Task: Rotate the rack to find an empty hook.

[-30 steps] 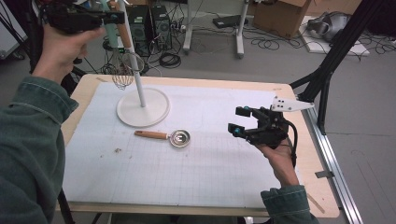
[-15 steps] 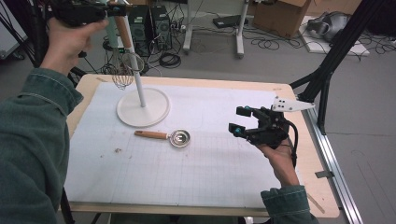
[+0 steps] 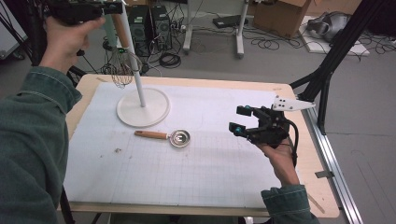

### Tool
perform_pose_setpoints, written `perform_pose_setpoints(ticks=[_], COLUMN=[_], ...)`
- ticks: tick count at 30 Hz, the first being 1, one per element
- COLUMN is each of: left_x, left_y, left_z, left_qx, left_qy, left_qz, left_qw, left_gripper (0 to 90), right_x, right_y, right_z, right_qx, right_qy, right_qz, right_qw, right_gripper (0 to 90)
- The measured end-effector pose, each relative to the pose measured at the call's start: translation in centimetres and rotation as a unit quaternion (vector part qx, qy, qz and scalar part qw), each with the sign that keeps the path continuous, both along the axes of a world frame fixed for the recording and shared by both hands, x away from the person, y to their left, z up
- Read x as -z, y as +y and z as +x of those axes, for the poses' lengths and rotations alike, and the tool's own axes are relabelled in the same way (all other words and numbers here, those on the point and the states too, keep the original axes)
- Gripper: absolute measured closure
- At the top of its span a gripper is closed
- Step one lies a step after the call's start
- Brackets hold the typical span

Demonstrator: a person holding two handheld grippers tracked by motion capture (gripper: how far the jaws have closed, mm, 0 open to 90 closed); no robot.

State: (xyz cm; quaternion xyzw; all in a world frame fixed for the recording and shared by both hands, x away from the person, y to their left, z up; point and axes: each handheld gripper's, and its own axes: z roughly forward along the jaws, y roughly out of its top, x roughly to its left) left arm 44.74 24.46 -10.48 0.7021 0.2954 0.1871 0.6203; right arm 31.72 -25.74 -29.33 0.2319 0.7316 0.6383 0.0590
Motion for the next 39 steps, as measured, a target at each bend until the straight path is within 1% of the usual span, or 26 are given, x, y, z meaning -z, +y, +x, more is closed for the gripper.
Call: perform_pose_setpoints(ticks=[8,16,19,22,27,29,32,33,34,35,39], left_x=[0.0,0.1,0.1,0.3,0.5,0.6,1.0,1.2,1.4,1.6,2.8], left_y=[1.0,1.7,1.9,1.9,1.7,1.7,1.8,1.8,1.9,2.0,2.5], left_z=[0.2,0.5,0.6,0.6,0.1,-0.1,-0.7,-0.9,-1.1,-1.3,-2.3], left_qx=[-0.015,-0.021,-0.019,-0.016,0.003,0.010,0.023,0.026,0.028,0.031,0.035], left_qy=[0.001,0.001,0.002,0.005,0.003,0.002,0.001,0.000,0.001,0.002,0.004], left_qz=[-0.001,-0.006,-0.006,0.001,0.003,0.003,0.005,0.006,0.005,0.007,0.012], left_qw=[0.9999,0.9998,0.9998,0.9999,1.0000,0.9999,0.9997,0.9996,0.9996,0.9995,0.9993], left_gripper=[89.6,89.5,89.6,89.5,88.9,87.3,82.3,80.1,76.3,72.8,65.0], right_x=[0.0,0.0,0.0,0.0,-0.1,-0.1,-0.2,-0.2,-0.1,-0.1,0.1], right_y=[0.3,0.3,0.3,0.3,0.3,0.2,0.3,0.3,0.4,0.4,0.8], right_z=[0.2,0.3,0.3,0.3,0.2,0.1,0.0,0.0,0.0,0.0,0.1], right_qx=[-0.002,-0.004,-0.003,-0.004,-0.003,-0.002,-0.002,-0.003,-0.004,-0.004,-0.009], right_qy=[0.004,0.007,0.006,0.007,0.003,0.003,0.000,-0.001,0.000,0.001,0.004], right_qz=[-0.004,-0.005,-0.005,-0.005,-0.004,-0.004,-0.004,-0.005,-0.007,-0.008,-0.014], right_qw=[1.0000,1.0000,1.0000,1.0000,1.0000,1.0000,1.0000,1.0000,1.0000,1.0000,0.9999], right_gripper=[20.9,20.9,20.9,20.9,20.9,20.9,20.8,20.8,20.8,20.8,20.8])
